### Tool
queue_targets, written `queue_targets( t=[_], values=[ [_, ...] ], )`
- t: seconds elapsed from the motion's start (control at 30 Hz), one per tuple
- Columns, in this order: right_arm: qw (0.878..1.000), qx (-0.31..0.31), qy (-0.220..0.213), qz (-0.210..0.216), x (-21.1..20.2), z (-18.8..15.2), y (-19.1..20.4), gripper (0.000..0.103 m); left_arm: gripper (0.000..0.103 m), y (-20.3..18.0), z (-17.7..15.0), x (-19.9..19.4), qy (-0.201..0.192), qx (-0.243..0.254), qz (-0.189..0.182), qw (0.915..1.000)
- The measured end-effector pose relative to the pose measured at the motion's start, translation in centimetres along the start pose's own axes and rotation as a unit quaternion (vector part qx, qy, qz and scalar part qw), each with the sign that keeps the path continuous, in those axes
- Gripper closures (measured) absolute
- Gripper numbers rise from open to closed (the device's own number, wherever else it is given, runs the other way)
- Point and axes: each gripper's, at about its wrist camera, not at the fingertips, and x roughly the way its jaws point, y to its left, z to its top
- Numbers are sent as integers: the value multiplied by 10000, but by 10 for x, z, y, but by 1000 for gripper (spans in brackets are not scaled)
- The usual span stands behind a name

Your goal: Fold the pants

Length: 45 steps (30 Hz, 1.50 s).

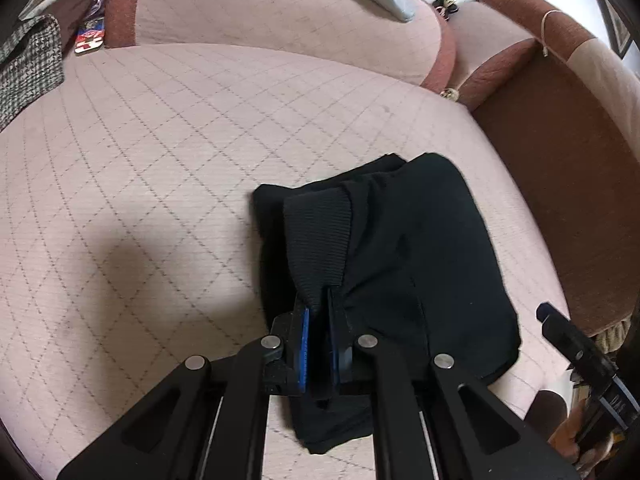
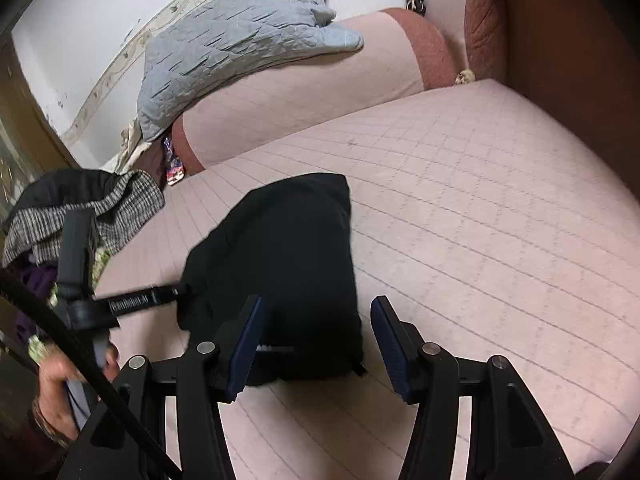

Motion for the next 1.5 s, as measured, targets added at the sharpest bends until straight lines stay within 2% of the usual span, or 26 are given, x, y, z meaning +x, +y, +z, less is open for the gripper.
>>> queue_targets(
  t=[0.07,0.17,0.27,0.37,0.5,0.53,0.57,0.67,0.73,0.8,0.83,0.87,0.93,1.0,1.07,1.13,1.17,1.2,1.23,1.4,1.5],
  values=[
    [9999,82,70,44,10,5,-2,43,95,-2,2,2,5,31,109,9999],
    [9995,85,67,-299,23,8,-5,43,95,0,2,2,-3,53,224,9997],
    [9994,201,233,-186,36,2,-8,43,95,6,-2,0,-11,-39,233,9997],
    [9988,-46,477,-134,56,-11,7,43,94,14,-8,-3,-64,-50,394,9992],
    [9955,-627,370,-610,69,-24,26,40,83,24,-11,-3,-38,-182,407,9990],
    [9954,-636,359,-627,69,-24,25,39,76,26,-10,-4,-35,-241,367,9990],
    [9956,-605,364,-608,69,-24,23,36,73,29,-9,-6,-41,-330,276,9991],
    [9981,-311,375,-370,59,-19,6,34,72,40,-11,-22,-168,-648,-106,9977],
    [9996,-95,226,-156,43,-14,-6,34,72,39,-10,-34,-363,-608,-43,9975],
    [9999,56,47,-81,28,-2,-15,34,64,34,-7,-42,-570,-498,-51,9971],
    [9999,101,15,-29,24,4,-18,34,53,33,-4,-44,-645,-497,-120,9966],
    [9999,125,11,11,22,8,-18,34,46,32,-1,-43,-673,-530,-203,9961],
    [9998,198,10,85,21,15,-18,34,43,28,7,-35,-669,-606,-548,9944],
    [9996,255,20,91,22,15,-16,34,36,19,18,-20,-547,-473,-834,9939],
    [9995,307,27,103,24,11,-14,34,34,10,29,-1,-326,-330,-914,9947],
    [9993,355,94,113,27,2,-13,34,35,1,31,13,-184,-161,-936,9953],
    [9992,354,126,101,30,-1,-12,34,53,-6,30,15,-137,-3,-961,9953],
    [9993,336,167,63,32,-6,-12,34,68,-14,27,15,-136,184,-815,9964],
    [9993,318,178,37,33,-8,-11,34,73,-17,23,12,-117,251,-788,9965],
    [9991,353,232,9,39,-18,-20,34,80,-23,5,-21,-350,174,-674,9970],
    [9988,387,296,70,46,-20,-21,34,80,-26,-3,-42,-600,142,-301,9976]
  ],
)
